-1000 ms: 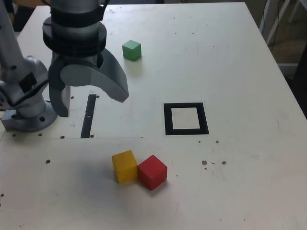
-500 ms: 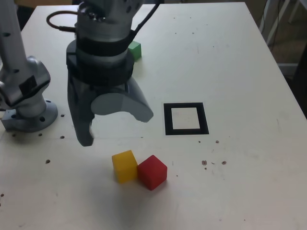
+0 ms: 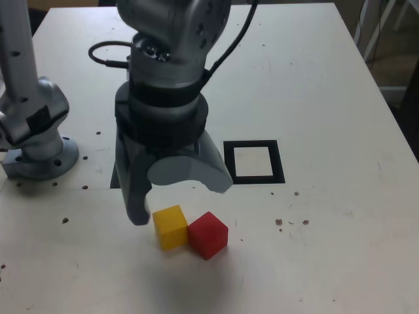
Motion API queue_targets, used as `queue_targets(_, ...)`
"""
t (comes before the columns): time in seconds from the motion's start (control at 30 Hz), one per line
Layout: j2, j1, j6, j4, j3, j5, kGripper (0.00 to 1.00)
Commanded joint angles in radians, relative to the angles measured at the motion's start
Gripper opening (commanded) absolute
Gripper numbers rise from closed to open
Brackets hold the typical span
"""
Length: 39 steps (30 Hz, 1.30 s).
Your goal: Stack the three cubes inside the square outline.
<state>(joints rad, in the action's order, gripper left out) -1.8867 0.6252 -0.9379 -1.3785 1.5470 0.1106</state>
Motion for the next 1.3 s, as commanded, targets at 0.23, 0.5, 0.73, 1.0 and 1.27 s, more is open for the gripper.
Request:
queue_targets(0.23,-0.075,0.002,-0.002,0.011,0.034,-0.035,0.99)
queue_targets(0.5,-0.054,-0.002,-0.013,0.019,0.039,-0.024,0.99)
queue_targets(0.73,-0.053,-0.046,-0.078,0.008,0.044,0.03,0.99)
queue_targets(1.0,-0.11,-0.055,-0.138,0.019,0.064,0.032,0.99)
queue_targets(1.27,-0.158,-0.067,-0.157,0.071,0.061,0.037,0.98)
